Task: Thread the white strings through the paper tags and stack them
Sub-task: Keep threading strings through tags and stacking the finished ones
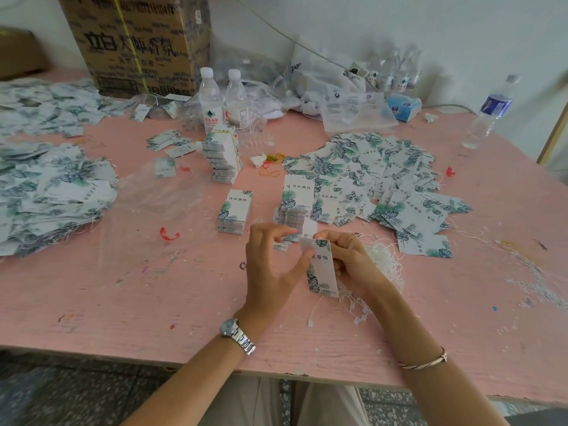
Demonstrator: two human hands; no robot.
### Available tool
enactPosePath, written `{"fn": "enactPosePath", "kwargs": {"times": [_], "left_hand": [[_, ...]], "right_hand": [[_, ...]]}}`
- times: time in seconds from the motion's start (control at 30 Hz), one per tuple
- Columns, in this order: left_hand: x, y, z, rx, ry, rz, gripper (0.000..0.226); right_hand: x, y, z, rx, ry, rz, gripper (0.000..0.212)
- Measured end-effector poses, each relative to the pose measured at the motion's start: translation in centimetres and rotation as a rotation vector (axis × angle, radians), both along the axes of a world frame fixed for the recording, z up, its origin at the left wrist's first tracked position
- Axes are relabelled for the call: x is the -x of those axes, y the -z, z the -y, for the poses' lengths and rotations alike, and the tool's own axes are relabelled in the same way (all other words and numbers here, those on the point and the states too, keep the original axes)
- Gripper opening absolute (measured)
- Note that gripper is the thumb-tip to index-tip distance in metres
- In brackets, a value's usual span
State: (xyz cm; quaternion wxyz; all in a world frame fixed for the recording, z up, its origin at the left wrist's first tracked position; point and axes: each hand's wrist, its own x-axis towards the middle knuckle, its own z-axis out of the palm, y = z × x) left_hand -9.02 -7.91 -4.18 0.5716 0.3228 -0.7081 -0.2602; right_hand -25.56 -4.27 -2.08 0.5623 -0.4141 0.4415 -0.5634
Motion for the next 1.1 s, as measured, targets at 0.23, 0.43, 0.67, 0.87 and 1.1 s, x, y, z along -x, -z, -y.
{"fn": "enactPosePath", "kwargs": {"times": [0.23, 0.43, 0.67, 0.87, 1.1], "left_hand": [[0.5, -0.2, 0.5, 0.146, -0.072, 0.06, 0.019], [0.2, -0.7, 0.9, 0.258, -0.075, 0.1, 0.015], [0.1, -1.6, 0.9, 0.318, -0.077, 0.187, 0.012], [0.0, -2.8, 0.9, 0.297, -0.051, 0.273, 0.013], [-1.3, -3.3, 1.3, -0.036, 0.155, 0.027, 0.012]], "right_hand": [[0.3, -0.3, -0.1, 0.038, -0.02, 0.05, 0.01], [0.4, -0.2, -0.1, 0.049, -0.055, 0.044, 0.022], [0.5, -0.2, -0.3, 0.057, -0.016, 0.037, 0.017], [0.7, -0.2, -0.2, 0.092, 0.027, -0.001, 0.008], [2.6, -0.9, 0.0, 0.13, 0.235, 0.261, 0.006]]}}
